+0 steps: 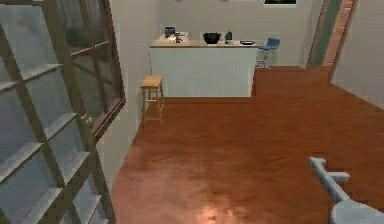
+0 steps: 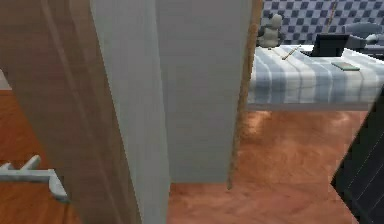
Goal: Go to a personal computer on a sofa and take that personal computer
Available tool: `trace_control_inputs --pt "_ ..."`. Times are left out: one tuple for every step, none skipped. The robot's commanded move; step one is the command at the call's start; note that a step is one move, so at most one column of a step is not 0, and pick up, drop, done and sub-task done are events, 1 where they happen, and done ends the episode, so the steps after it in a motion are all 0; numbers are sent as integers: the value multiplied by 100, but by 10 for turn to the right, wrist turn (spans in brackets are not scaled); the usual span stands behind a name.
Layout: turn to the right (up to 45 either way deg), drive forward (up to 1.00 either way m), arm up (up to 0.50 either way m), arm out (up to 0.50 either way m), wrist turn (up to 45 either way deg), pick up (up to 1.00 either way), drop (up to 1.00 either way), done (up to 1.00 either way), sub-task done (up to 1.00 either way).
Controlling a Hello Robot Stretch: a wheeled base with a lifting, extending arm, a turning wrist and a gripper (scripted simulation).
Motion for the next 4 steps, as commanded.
trace_control_inputs --pt "0 30 0 0 0 0 0 0 0" --pt "270 0 0 0 0 0 0 0 0" --pt "0 100 0 0 0 0 0 0 0" --pt "0 65 0 0 0 0 0 0 0"
